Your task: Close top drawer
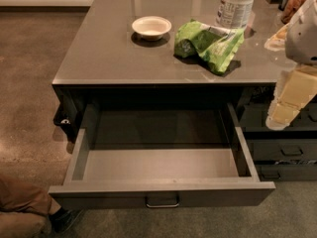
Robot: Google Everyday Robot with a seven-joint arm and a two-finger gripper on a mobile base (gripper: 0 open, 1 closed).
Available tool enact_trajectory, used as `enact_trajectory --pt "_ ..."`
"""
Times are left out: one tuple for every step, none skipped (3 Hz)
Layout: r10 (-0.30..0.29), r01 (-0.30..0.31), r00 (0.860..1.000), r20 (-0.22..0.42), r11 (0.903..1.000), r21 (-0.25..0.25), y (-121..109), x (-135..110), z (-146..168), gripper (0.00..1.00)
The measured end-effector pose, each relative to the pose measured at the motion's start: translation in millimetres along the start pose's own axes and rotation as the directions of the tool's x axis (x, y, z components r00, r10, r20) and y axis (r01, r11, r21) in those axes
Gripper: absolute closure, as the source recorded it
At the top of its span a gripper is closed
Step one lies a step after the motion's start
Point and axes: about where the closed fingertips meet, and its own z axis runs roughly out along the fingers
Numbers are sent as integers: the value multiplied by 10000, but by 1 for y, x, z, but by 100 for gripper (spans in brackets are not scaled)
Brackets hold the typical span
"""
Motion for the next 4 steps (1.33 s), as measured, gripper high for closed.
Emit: enact_trajectory --pt "5 -5 10000 15 10000 35 1 0 0 0" --pt "155 -149 9997 192 9993 -331 18 15 19 0" --pt "124 -87 9989 461 9969 -785 49 33 46 0" --pt "125 -23 9971 752 9910 -1342 79 49 74 0"
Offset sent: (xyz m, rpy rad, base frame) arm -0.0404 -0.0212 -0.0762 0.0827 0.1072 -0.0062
